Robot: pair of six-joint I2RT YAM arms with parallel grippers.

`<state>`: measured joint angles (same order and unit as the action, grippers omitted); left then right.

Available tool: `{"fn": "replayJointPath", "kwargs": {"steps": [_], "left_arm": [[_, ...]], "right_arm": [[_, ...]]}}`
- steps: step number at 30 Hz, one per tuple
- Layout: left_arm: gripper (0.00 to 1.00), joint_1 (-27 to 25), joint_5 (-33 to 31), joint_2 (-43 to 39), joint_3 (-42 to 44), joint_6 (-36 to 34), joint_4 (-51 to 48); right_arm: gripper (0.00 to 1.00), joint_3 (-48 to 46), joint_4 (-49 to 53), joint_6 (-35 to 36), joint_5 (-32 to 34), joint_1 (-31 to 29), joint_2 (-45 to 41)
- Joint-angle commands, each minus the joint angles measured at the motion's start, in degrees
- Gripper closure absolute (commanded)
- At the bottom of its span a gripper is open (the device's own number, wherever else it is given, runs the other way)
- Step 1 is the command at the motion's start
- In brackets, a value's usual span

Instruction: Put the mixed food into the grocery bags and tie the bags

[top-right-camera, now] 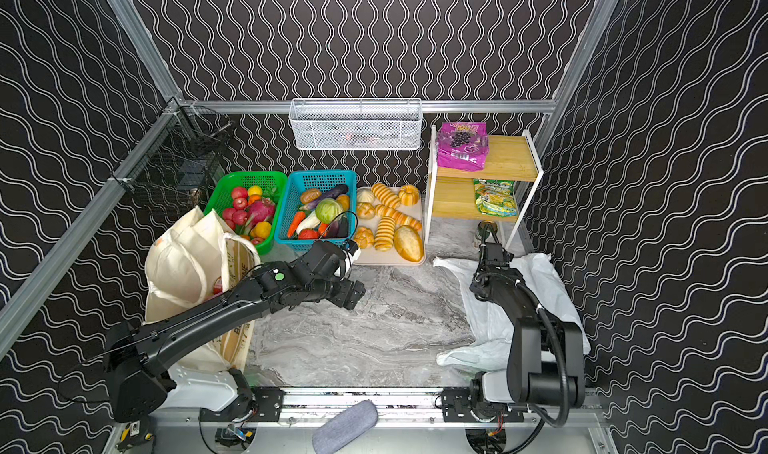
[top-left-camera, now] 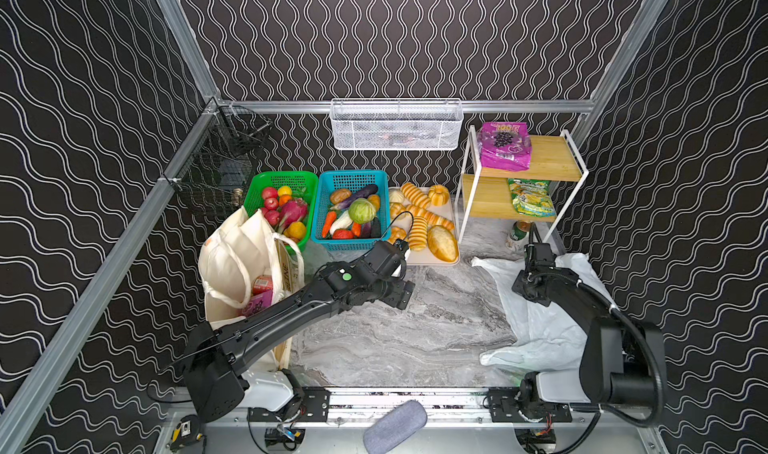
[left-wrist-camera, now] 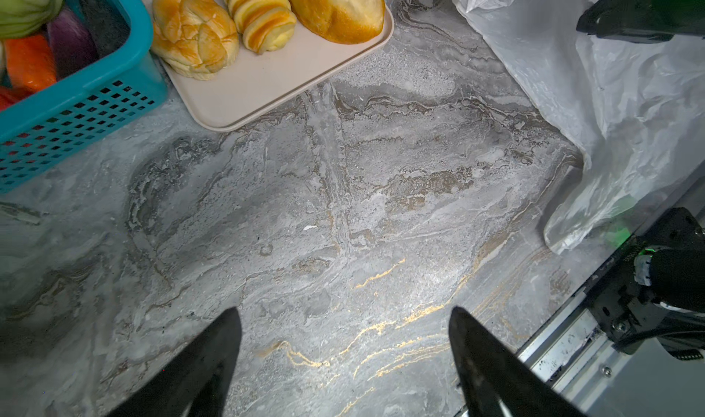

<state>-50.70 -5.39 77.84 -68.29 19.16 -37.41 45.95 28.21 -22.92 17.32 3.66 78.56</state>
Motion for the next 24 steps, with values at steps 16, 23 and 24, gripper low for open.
{"fn": "replayJointPath", "kwargs": {"steps": [16,23,24], "left_arm": [[0.12,-0.27,30.4,-1.66,12.0,-0.08,29.71],[0.09,-2.59,26.44,-0.44,18.04,1.76,37.99],[0.09,-2.88,25.63,0.27,18.04,1.3,38.12]], "right_arm": [[1.0,10.9,-6.35,-30.96,-37.3,-21.84,-8.16],[1.0,14.64,-9.19,-30.37,-40.18,-21.95,-4.56],[1.0,14.77,-9.25,-29.97,-40.64,-21.97,-4.03]]}}
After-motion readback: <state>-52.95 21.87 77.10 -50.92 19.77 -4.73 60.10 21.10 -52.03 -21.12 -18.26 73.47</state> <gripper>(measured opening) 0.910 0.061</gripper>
